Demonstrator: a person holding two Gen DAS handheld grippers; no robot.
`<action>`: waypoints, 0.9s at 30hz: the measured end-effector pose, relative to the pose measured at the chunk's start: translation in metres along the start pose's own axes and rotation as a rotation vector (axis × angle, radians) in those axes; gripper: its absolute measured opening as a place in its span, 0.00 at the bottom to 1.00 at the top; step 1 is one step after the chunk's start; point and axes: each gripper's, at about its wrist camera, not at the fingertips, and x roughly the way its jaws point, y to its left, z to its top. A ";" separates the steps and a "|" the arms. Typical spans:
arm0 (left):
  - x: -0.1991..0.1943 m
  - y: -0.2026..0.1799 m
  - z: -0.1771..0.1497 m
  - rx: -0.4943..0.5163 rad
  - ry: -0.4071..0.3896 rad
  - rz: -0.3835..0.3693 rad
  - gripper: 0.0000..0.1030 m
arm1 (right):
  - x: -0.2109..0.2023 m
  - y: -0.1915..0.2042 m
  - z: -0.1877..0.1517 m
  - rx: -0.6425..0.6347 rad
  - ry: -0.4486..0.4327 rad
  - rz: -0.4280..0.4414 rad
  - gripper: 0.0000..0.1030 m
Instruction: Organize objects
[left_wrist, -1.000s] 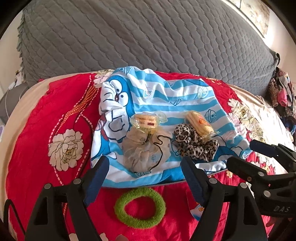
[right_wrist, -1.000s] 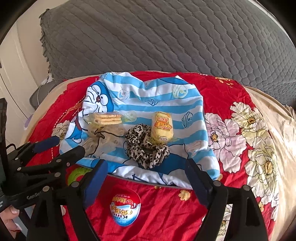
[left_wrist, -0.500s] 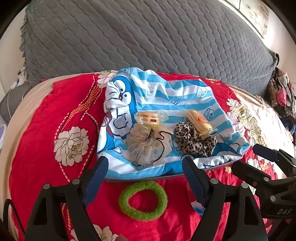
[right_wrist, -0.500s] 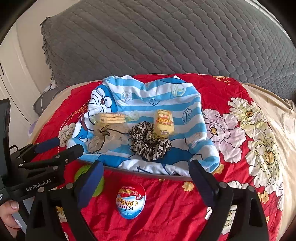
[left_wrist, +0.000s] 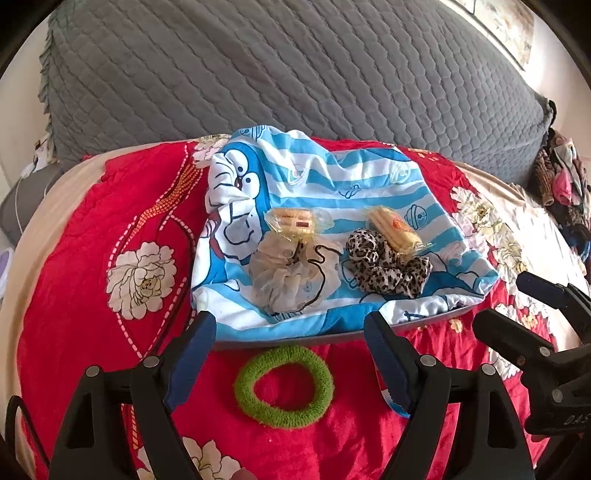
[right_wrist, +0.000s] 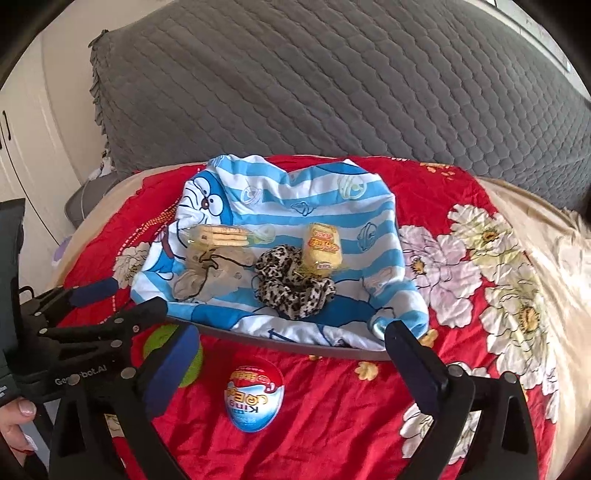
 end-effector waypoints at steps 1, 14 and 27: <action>0.000 0.000 -0.001 0.001 0.000 0.000 0.81 | 0.000 0.000 0.000 0.001 0.001 0.004 0.98; -0.007 0.000 -0.006 0.010 -0.001 -0.001 0.81 | -0.002 0.011 -0.007 -0.022 0.014 0.029 0.98; -0.018 0.004 -0.015 0.008 -0.002 -0.005 0.81 | -0.009 0.019 -0.014 -0.038 0.023 0.030 0.98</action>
